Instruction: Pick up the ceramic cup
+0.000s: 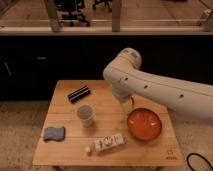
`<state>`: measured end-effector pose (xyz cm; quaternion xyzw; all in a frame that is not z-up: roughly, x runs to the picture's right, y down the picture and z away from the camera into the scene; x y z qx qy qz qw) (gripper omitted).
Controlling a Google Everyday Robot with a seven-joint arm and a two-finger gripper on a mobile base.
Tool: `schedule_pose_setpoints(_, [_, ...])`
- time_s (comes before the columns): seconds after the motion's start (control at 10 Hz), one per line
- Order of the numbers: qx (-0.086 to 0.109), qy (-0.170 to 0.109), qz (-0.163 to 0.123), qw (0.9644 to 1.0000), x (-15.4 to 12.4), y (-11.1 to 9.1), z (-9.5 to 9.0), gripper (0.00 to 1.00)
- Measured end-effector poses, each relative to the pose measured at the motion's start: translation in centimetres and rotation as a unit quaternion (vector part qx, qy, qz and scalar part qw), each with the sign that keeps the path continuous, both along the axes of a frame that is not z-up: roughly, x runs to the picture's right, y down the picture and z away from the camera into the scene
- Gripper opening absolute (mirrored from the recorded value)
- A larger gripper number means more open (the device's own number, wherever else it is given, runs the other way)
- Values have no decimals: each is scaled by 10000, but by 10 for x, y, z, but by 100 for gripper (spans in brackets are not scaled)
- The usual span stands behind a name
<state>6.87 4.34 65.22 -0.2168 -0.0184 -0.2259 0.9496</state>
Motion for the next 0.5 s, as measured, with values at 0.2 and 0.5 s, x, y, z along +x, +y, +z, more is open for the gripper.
schedule_pose_setpoints(0.2, [8, -89, -121, 9999, -2, -1, -1, 80])
schedule_pose_setpoints(0.5, [-10, -360, -322, 9988, -34, -2, 0, 80])
